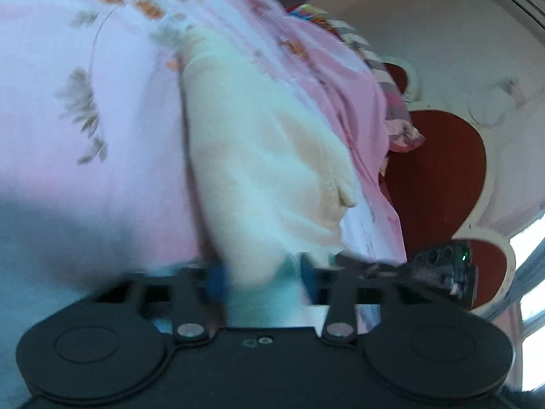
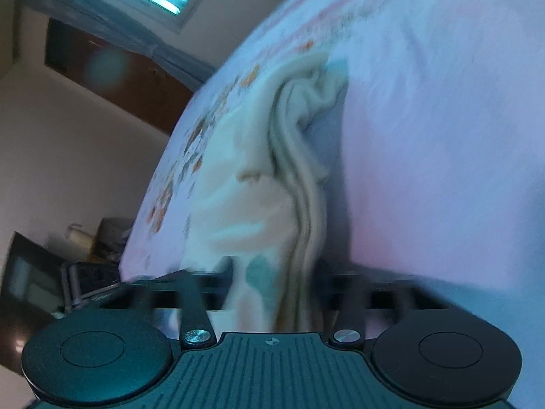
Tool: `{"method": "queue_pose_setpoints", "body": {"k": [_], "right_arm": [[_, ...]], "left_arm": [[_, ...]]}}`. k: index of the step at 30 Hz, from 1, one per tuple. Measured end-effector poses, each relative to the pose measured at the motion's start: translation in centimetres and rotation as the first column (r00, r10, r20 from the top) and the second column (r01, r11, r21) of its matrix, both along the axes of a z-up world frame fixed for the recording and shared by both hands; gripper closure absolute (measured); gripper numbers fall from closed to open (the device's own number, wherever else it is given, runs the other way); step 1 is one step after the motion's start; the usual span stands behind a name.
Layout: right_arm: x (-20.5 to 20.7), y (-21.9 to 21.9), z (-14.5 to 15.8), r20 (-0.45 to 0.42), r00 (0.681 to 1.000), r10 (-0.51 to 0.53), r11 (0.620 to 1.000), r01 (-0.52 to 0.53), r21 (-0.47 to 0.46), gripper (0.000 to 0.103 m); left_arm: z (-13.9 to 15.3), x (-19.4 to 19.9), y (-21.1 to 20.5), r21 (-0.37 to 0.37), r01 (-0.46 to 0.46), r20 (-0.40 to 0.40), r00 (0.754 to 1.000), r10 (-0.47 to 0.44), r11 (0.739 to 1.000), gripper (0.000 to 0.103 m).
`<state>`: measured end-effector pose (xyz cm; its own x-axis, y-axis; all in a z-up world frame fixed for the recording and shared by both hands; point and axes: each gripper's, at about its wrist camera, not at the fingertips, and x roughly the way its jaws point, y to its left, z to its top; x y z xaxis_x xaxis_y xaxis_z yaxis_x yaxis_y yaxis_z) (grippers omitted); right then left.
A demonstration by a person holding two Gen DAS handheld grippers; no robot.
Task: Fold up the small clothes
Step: 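Lift and fold the sweater end over with the left gripper while the right gripper holds the other end, then open both grippers and smooth the folded sweater flat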
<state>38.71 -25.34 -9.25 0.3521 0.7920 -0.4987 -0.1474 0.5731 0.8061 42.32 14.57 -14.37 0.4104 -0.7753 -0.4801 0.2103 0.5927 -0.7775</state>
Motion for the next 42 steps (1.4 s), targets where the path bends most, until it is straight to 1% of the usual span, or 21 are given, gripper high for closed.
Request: {"method": "queue_pose_setpoints", "body": {"k": [3,5,8,10,12,13,15,17,18,20,21,22,23,25,27,30,32,33,35,38,42], "right_arm": [[-0.4,-0.1,0.7,-0.015,1.000,-0.012,1.000,0.012,-0.013,0.090],[-1.4,-0.6,2.9,0.022,1.000,-0.011,1.000,0.011,0.019,0.090],[-3.3,-0.9,4.8,0.028,1.000,0.000,1.000,-0.001,0.018,0.090],[-4.9,-1.0,4.2,-0.019,1.000,0.003,1.000,-0.003,-0.007,0.090],[-6.5,-1.0,2.3,-0.060,0.998,-0.001,0.999,-0.001,-0.041,0.090],[-7.2,-1.2,0.8,-0.095,0.995,-0.015,0.999,0.012,-0.033,0.090],[-8.0,-2.3,-0.8,-0.114,0.991,-0.063,0.997,0.069,0.044,0.090],[-8.1,-2.8,-0.8,-0.108,0.991,-0.083,0.994,0.090,0.059,0.090],[-8.2,-2.9,-0.1,-0.079,0.993,-0.091,0.995,0.093,0.025,0.089],[-8.6,-3.3,2.5,0.043,0.993,-0.108,0.992,0.110,-0.066,0.089],[-8.8,-3.3,3.9,0.110,0.987,-0.117,0.985,0.129,-0.113,0.089],[-8.5,-3.2,5.3,0.188,0.974,-0.124,0.975,0.155,-0.161,0.089],[-8.1,-3.0,6.5,0.251,0.960,-0.128,0.965,0.179,-0.194,0.089],[-6.1,-1.5,8.3,0.343,0.934,-0.097,0.950,0.190,-0.249,0.089],[-3.7,0.9,8.9,0.380,0.924,-0.045,0.931,0.177,-0.320,0.089],[-0.7,4.0,7.6,0.402,0.916,0.019,0.880,0.175,-0.441,0.089],[0.3,4.9,4.9,0.376,0.926,0.021,0.824,0.196,-0.531,0.089],[0.9,4.7,3.4,0.352,0.936,0.022,0.832,0.178,-0.526,0.089],[0.5,4.1,2.2,0.367,0.930,0.015,0.846,0.184,-0.500,0.089],[0.0,4.2,2.3,0.381,0.924,0.026,0.845,0.183,-0.502,0.089],[-0.1,4.5,3.7,0.407,0.913,0.026,0.840,0.201,-0.504,0.089]], "left_arm": [[1.0,0.2,0.4,-0.004,0.004,-0.008,1.000,-0.004,1.000,0.086],[2.2,-0.5,0.3,-0.016,0.029,0.019,0.999,-0.029,0.999,0.086],[3.2,-2.4,0.6,0.014,0.074,0.018,0.997,-0.074,0.997,0.086],[2.8,-3.8,0.8,0.045,0.090,-0.008,0.996,-0.089,0.995,0.086],[1.4,-5.2,0.8,0.108,0.100,-0.050,0.994,-0.095,0.989,0.086],[0.5,-5.8,1.0,0.111,0.093,-0.054,0.995,-0.088,0.989,0.084],[-0.1,-6.6,2.0,0.064,0.050,-0.053,0.997,-0.047,0.997,0.083],[0.4,-7.1,2.3,0.080,0.036,-0.022,0.999,-0.034,0.996,0.079],[1.0,-7.3,2.3,0.110,0.021,0.002,1.000,-0.022,0.994,0.073],[2.8,-7.7,2.7,0.169,-0.019,0.076,0.997,0.007,0.985,0.057],[4.1,-7.5,2.9,0.215,-0.068,0.140,0.989,0.038,0.974,0.038],[5.2,-7.2,2.9,0.246,-0.111,0.192,0.979,0.064,0.963,0.023],[6.2,-6.5,2.9,0.257,-0.168,0.259,0.961,0.099,0.952,0.020],[7.5,-4.4,2.1,0.269,-0.249,0.302,0.939,0.164,0.930,0.021],[8.0,-1.5,0.7,0.307,-0.316,0.310,0.925,0.220,0.897,0.023],[7.3,2.1,-1.9,0.417,-0.309,0.314,0.932,0.184,0.855,0.023],[5.2,3.8,-3.5,0.526,-0.256,0.260,0.956,0.134,0.811,0.022],[3.9,3.8,-4.0,0.548,-0.238,0.246,0.962,0.117,0.802,0.018],[3.3,2.9,-4.4,0.569,-0.266,0.300,0.948,0.105,0.778,0.017],[3.8,2.4,-4.6,0.577,-0.285,0.313,0.943,0.115,0.765,0.018],[5.1,1.7,-5.7,0.627,-0.309,0.373,0.925,0.073,0.715,0.020]]}}
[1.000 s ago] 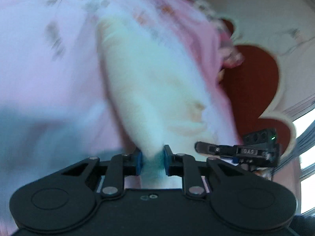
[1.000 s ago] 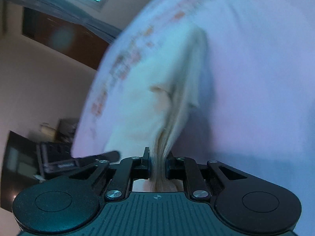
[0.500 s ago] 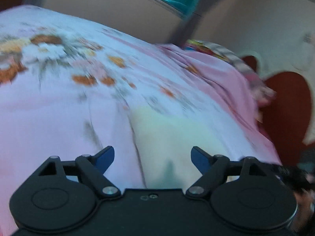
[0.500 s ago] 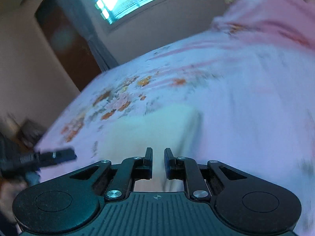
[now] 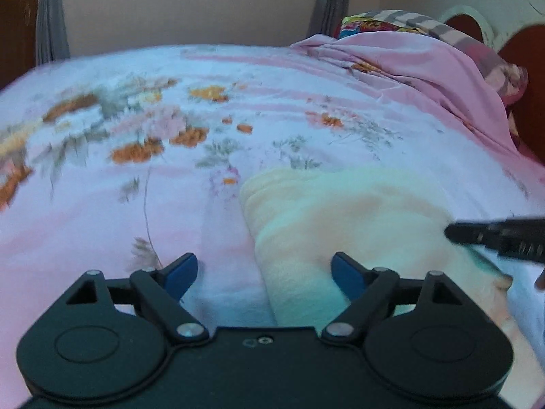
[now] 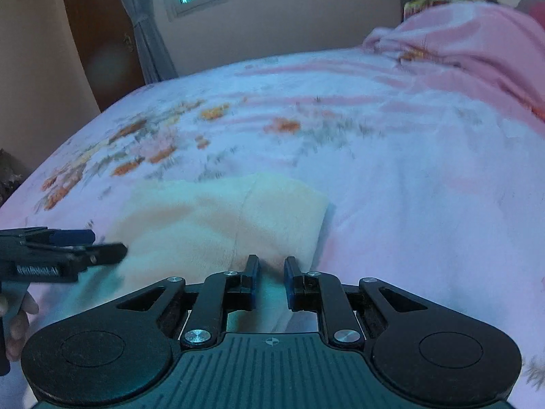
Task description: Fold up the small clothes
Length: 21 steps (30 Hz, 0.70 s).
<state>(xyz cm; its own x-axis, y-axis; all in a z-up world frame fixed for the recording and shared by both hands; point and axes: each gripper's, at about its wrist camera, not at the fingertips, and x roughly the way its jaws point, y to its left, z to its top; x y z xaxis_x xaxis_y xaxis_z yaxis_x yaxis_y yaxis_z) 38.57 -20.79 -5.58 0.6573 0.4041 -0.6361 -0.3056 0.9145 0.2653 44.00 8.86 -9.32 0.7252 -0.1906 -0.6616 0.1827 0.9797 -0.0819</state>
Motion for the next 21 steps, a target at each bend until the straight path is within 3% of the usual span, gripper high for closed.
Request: {"method": "queue_pose_setpoints", "body": {"k": [3,7,14,17,18,19,20,21], "right_arm": [[0.0,0.8,2.1,0.030,1.000,0.008,1.000,-0.009,0.002,0.089],[0.7,1.9,0.6,-0.012,1.000,0.010,0.997,-0.011,-0.073,0.089],[-0.7,0.6,1.5,0.006,1.000,-0.014,0.999,0.014,-0.041,0.087],[-1.7,0.6,1.8,-0.001,1.000,-0.008,0.999,0.008,-0.052,0.086],[-1.7,0.9,1.5,-0.020,1.000,-0.009,0.997,0.008,-0.071,0.082],[-1.7,1.2,1.0,-0.039,0.999,-0.016,0.995,0.012,-0.099,0.071],[-1.7,1.4,0.9,-0.040,0.999,-0.031,0.993,0.026,-0.118,0.064],[-1.8,1.4,1.0,-0.037,0.998,-0.048,0.991,0.042,-0.131,0.049]], "left_arm": [[0.9,-0.1,-0.6,0.030,0.024,0.023,0.999,-0.024,0.999,0.019],[0.3,0.3,-1.5,0.084,0.030,0.013,0.999,-0.031,0.996,0.017],[1.0,-1.0,-1.2,0.065,0.003,0.025,1.000,-0.004,0.998,0.020],[1.3,-2.0,-1.6,0.068,0.003,0.031,1.000,-0.006,0.998,0.014],[0.8,-2.2,-2.0,0.087,-0.002,0.016,1.000,0.001,0.996,0.005],[0.3,-2.1,-2.3,0.103,-0.008,-0.005,1.000,0.008,0.995,0.001],[-0.4,-2.2,-2.5,0.111,-0.011,-0.028,0.999,0.014,0.994,0.001],[-0.8,-2.3,-2.2,0.082,-0.024,-0.043,0.999,0.028,0.996,0.001]]}}
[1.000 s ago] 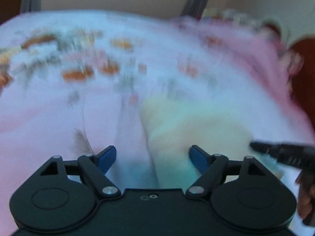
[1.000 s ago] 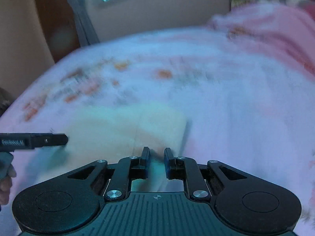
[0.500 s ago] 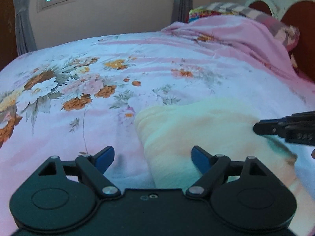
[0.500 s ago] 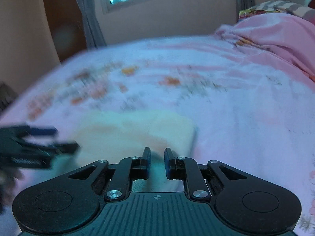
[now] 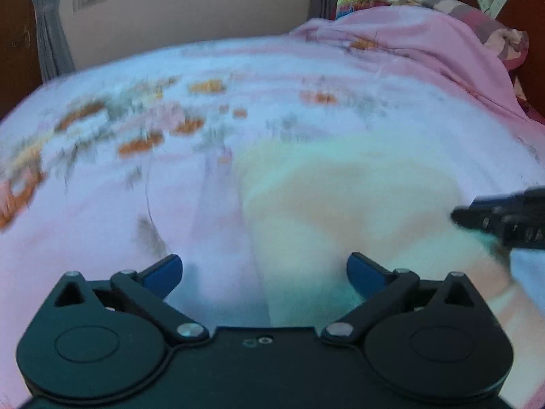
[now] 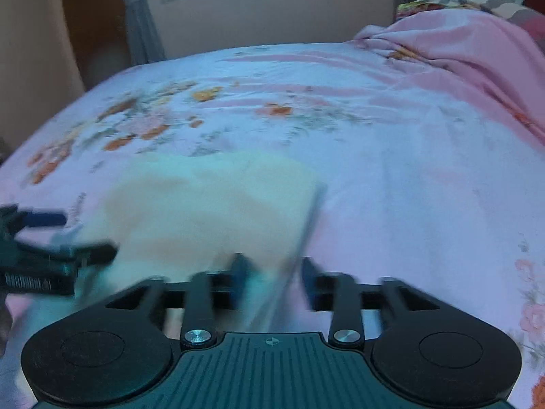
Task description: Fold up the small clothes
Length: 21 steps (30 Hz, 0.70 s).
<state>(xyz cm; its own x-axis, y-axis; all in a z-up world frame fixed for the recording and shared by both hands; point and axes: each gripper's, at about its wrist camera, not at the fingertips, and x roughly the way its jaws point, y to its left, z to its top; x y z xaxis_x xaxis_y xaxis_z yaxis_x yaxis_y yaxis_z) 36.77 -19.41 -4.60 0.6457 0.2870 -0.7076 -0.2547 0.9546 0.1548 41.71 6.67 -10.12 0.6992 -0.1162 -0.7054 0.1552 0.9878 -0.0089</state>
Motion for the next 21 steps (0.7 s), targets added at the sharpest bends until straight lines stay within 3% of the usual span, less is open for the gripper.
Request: {"method": "queue_pose_setpoints", "body": {"k": [3,7,12,15,21], "right_arm": [[-0.8,-0.8,1.3,0.002,1.000,0.012,0.999,-0.012,0.031,0.047],[-4.0,-1.6,4.7,0.106,0.994,0.010,0.998,-0.018,0.067,0.047],[-9.3,-1.8,8.6,0.163,0.987,0.010,0.994,-0.027,0.105,0.047],[-13.4,-1.7,10.7,0.192,0.981,0.023,0.993,-0.044,0.106,0.047],[-22.9,-1.8,15.4,0.257,0.966,0.025,0.990,-0.061,0.130,0.047]], "left_arm": [[0.6,-0.5,1.3,-0.091,-0.004,-0.041,0.999,0.001,0.996,0.001],[3.3,-4.3,1.1,-0.007,-0.027,0.102,0.994,0.027,1.000,0.001],[7.6,-11.9,1.5,-0.049,-0.069,0.236,0.969,0.079,0.996,0.001],[9.7,-16.4,1.4,-0.066,-0.070,0.286,0.954,0.086,0.995,0.001],[14.0,-24.7,0.3,-0.097,-0.075,0.305,0.947,0.101,0.992,0.001]]}}
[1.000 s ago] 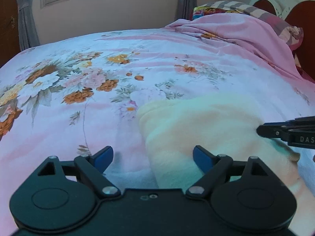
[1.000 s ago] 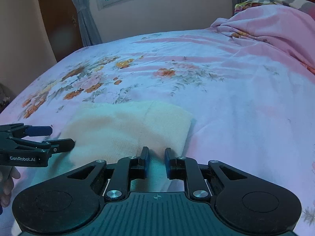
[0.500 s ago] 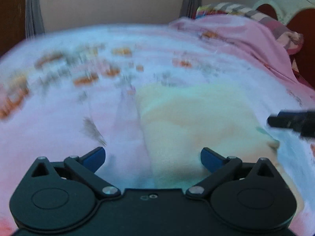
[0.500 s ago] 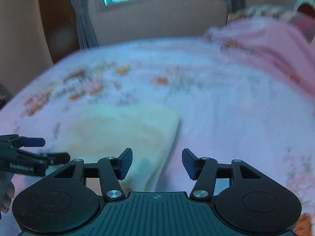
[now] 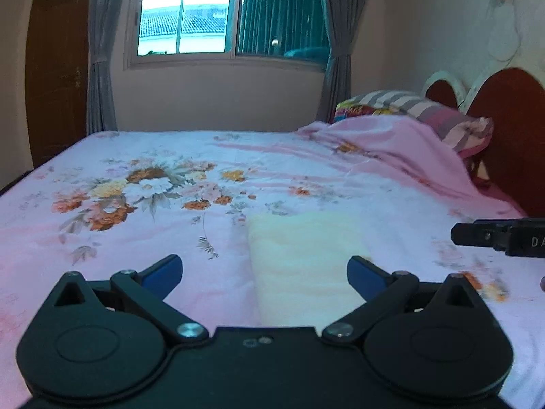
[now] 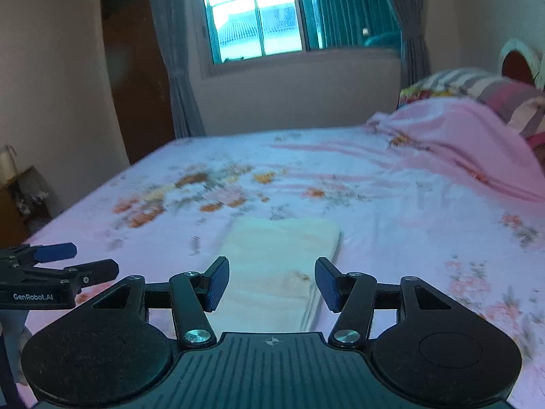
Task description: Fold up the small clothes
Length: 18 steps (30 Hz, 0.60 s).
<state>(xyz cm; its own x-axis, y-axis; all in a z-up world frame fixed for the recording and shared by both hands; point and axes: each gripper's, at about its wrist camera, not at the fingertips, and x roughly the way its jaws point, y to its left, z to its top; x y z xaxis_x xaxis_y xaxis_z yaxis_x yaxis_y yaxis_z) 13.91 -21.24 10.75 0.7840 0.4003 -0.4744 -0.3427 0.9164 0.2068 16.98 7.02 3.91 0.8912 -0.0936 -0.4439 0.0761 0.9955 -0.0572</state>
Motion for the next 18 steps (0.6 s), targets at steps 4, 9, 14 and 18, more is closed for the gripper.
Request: {"method": "queue_pose_setpoints", "body": {"k": [4,9,14,18], "right_arm": [[-7.2,-0.1,2.8,0.054,0.998,-0.009,1.000,0.010,-0.017,0.047],[-14.6,-1.1,4.9,0.091,0.996,-0.012,1.000,0.010,0.017,0.046],[-20.3,-1.2,5.7,0.125,0.992,-0.012,1.000,0.009,0.022,0.032],[-23.4,-1.1,5.5,0.126,0.992,-0.010,1.000,0.008,0.022,0.032]], "left_arm": [[2.2,-6.0,-0.7,-0.008,-0.023,0.047,0.999,0.024,1.000,0.001],[3.3,-11.7,-1.7,-0.002,-0.001,0.064,0.998,0.001,1.000,0.001],[3.7,-15.6,-2.3,-0.012,0.000,0.085,0.996,0.001,1.000,0.001],[3.7,-18.4,-2.9,-0.016,0.010,0.098,0.995,-0.008,1.000,0.001]]}}
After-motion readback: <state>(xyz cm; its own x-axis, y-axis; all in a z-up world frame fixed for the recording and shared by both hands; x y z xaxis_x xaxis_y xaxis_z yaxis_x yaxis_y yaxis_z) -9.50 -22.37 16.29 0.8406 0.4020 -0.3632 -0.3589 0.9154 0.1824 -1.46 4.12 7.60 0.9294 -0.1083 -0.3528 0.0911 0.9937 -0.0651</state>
